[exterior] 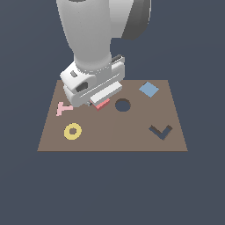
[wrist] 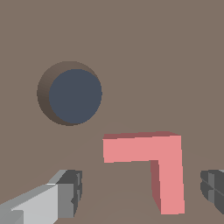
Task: Insert a designated object into the corresponding slot on a board.
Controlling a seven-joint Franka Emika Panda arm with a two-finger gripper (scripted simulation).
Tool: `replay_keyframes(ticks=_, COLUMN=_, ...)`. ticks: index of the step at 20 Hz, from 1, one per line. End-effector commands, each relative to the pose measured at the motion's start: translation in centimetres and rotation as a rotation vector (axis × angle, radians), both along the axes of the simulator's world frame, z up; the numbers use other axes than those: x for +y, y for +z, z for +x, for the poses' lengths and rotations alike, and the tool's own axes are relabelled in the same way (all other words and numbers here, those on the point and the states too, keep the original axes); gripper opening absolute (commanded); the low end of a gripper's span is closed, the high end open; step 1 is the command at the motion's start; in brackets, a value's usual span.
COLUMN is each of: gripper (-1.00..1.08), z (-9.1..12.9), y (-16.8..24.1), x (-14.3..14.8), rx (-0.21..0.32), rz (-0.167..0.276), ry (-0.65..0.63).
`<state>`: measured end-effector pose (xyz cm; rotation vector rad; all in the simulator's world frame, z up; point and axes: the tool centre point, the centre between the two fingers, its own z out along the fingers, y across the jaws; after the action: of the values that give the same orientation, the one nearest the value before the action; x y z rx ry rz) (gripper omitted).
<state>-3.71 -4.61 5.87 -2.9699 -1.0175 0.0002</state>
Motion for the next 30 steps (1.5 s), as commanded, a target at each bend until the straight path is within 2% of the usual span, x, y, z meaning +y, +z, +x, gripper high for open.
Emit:
replay_keyframes(ticks=1, gripper=1.0, z=0.0, y=-0.4, x=-0.3, rx=-0.001, rz=-0.001, ry=0.027)
replay_keyframes(ticks=19, gripper=1.0, z=0.0, y=-2.9, x=-0.5, rx=-0.001, rz=-0.002, ry=0.051)
replay_keyframes(ticks=20, gripper=-1.0, z=0.0, y=-2.9, x=-0.5, rx=-0.001, rz=-0.002, ry=0.051)
replay_keyframes(ticks=30, gripper=-1.0, z=0.1, y=-2.8, x=-0.6, rx=-0.003, rz=-0.003, ry=0.05)
